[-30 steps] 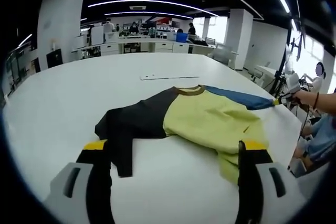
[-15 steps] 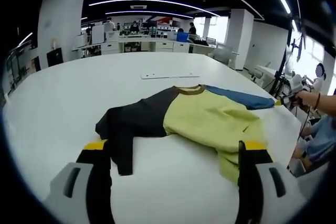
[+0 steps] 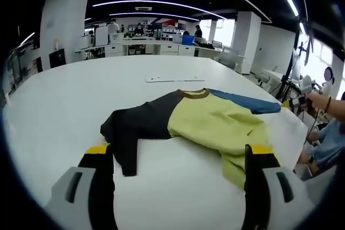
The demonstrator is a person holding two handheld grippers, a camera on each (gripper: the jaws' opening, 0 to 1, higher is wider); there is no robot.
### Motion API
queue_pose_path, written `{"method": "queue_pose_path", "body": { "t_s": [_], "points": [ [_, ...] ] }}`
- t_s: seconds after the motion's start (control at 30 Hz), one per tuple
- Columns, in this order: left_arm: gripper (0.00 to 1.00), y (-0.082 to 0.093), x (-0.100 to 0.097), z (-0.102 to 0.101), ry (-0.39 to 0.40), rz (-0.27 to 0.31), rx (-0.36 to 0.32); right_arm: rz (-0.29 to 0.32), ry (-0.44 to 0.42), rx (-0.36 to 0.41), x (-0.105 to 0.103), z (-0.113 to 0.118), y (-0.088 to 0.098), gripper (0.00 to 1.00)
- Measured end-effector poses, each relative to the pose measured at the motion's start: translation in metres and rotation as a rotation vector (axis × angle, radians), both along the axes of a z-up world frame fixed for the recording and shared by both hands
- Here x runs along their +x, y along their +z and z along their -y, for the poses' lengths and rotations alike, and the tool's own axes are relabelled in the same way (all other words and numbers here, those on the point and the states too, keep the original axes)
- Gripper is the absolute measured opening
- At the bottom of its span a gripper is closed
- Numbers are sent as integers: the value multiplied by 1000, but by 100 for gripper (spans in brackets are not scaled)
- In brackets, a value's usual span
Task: Fold the garment on the visible template until the final outline fits inside the template.
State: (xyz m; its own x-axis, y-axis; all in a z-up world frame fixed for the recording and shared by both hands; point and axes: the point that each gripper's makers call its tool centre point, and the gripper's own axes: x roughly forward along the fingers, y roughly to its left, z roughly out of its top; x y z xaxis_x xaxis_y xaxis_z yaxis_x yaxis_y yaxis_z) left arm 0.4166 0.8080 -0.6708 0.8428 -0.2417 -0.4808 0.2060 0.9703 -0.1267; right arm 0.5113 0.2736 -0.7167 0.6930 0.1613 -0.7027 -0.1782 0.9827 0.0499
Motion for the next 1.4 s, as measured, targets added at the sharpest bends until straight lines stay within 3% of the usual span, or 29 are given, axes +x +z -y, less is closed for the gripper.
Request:
{"method": "queue_pose_path", "body": {
  "t_s": [0.27, 0.47, 0.7, 1.0, 1.17, 1.4],
  "points": [
    [99, -2, -7, 2, -19, -3, -1, 17, 71, 69, -8, -41, 9, 90],
    [99, -7, -9, 11, -68, -14, 27, 28, 151, 113, -18, -79, 14, 91],
    [97, -22, -11, 22, -139, -48, 77, 23, 322, 123, -33, -129, 12, 87],
    [86, -42, -7, 39, -221, -80, 104, 7, 497, 127, -51, -175, 0, 64],
    [79, -57, -8, 53, -286, -108, 166, -25, 530, 181, -59, -191, -11, 54],
    [63, -70, -5, 67, -317, -127, 146, -61, 600, 186, -71, -211, -26, 39]
  ]
}}
